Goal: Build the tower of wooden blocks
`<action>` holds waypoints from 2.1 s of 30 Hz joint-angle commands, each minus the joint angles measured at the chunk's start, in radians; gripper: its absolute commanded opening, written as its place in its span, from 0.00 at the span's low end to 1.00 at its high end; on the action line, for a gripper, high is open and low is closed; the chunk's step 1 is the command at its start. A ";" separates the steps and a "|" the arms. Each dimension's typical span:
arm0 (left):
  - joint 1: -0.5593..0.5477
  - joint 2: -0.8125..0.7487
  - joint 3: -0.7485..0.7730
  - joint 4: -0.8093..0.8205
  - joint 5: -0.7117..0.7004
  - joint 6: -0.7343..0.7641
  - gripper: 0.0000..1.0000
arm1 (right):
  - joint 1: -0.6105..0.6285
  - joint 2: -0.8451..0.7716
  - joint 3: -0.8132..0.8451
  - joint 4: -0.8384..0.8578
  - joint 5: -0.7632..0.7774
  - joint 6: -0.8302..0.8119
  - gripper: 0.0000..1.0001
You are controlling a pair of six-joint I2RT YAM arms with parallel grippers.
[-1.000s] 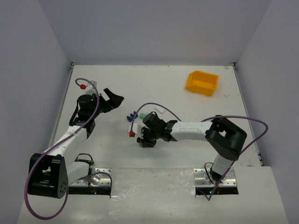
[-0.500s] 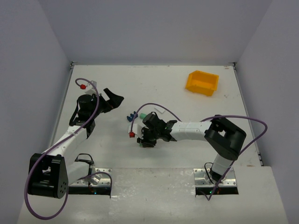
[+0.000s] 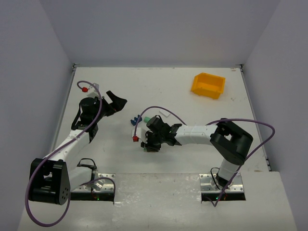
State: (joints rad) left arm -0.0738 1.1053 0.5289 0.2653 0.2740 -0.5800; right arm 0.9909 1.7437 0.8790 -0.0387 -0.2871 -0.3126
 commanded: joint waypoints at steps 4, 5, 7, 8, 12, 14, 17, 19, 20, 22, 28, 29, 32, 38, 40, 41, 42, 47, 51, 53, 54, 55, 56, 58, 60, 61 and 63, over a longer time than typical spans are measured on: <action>-0.008 -0.021 0.007 0.035 0.000 0.006 1.00 | 0.005 0.006 0.040 0.003 -0.006 -0.010 0.32; -0.009 -0.021 0.007 0.035 0.001 0.006 1.00 | 0.005 0.007 0.040 0.001 -0.007 -0.011 0.32; -0.009 -0.022 0.007 0.034 -0.001 0.006 1.00 | 0.005 0.007 0.041 -0.004 -0.006 -0.013 0.32; -0.009 -0.023 0.008 0.034 0.000 0.006 1.00 | 0.005 0.007 0.041 -0.004 -0.006 -0.013 0.32; -0.009 -0.024 0.008 0.032 -0.001 0.008 1.00 | 0.005 0.002 0.033 -0.006 0.011 -0.010 0.33; -0.009 -0.024 0.008 0.031 -0.005 0.006 1.00 | 0.005 0.000 0.032 -0.007 0.016 -0.007 0.33; -0.009 -0.021 0.010 0.031 -0.006 0.006 1.00 | 0.005 -0.003 0.031 -0.011 0.014 -0.001 0.33; -0.009 -0.022 0.010 0.031 -0.006 0.006 1.00 | 0.005 -0.003 0.031 -0.007 0.020 0.002 0.33; -0.009 -0.022 0.010 0.031 -0.006 0.006 1.00 | 0.005 -0.003 0.030 -0.004 0.025 0.003 0.33; -0.009 -0.022 0.010 0.029 -0.006 0.006 1.00 | 0.006 -0.003 0.029 -0.003 0.034 0.006 0.33; -0.009 -0.024 0.006 0.031 -0.004 0.006 1.00 | 0.005 -0.007 0.028 -0.007 0.026 0.018 0.37; -0.009 -0.024 0.008 0.032 -0.004 0.006 1.00 | 0.006 -0.010 0.026 -0.010 0.024 0.019 0.38; -0.009 -0.023 0.007 0.034 -0.004 0.006 1.00 | 0.006 -0.015 0.023 -0.010 0.024 0.022 0.40; -0.009 -0.021 0.006 0.040 -0.002 0.006 1.00 | 0.006 -0.021 0.023 -0.011 0.019 0.029 0.51; -0.009 -0.013 0.005 0.045 0.001 0.005 1.00 | 0.006 -0.024 0.025 -0.005 0.027 0.036 0.54; -0.011 -0.010 0.006 0.048 0.001 0.005 1.00 | 0.006 -0.027 0.025 0.002 0.034 0.040 0.56; -0.009 -0.006 0.009 0.046 0.004 0.005 1.00 | 0.006 -0.030 0.025 0.005 0.034 0.040 0.61; -0.014 0.012 0.018 0.043 0.016 0.014 1.00 | 0.005 -0.085 0.031 0.030 0.092 0.054 0.99; -0.043 0.048 0.056 0.019 0.018 0.083 1.00 | 0.003 -0.172 0.030 0.031 0.136 0.091 0.99; -0.088 0.103 0.111 -0.035 0.002 0.139 1.00 | -0.008 -0.241 0.030 0.021 0.192 0.169 0.99; -0.105 0.131 0.135 -0.058 -0.011 0.164 1.00 | -0.018 -0.277 0.026 0.013 0.212 0.218 0.99; -0.126 0.134 0.162 -0.090 -0.032 0.190 1.00 | -0.035 -0.303 0.025 0.012 0.217 0.254 0.99; -0.163 0.171 0.201 -0.134 -0.068 0.231 1.00 | -0.070 -0.342 0.011 0.002 0.208 0.317 0.99; -0.239 0.211 0.259 -0.195 -0.139 0.306 1.00 | -0.186 -0.391 -0.038 0.001 0.150 0.442 0.99; -0.280 0.272 0.292 -0.233 -0.162 0.345 1.00 | -0.286 -0.456 -0.107 0.003 0.114 0.519 0.99; -0.292 0.294 0.301 -0.242 -0.166 0.362 1.00 | -0.325 -0.471 -0.129 0.002 0.107 0.543 0.99; -0.303 0.335 0.329 -0.278 -0.184 0.388 1.00 | -0.373 -0.492 -0.160 0.002 0.097 0.568 0.99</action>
State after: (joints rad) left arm -0.3436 1.3741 0.7973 0.0837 0.1622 -0.3158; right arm 0.7196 1.2940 0.8016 -0.0248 -0.1570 0.0794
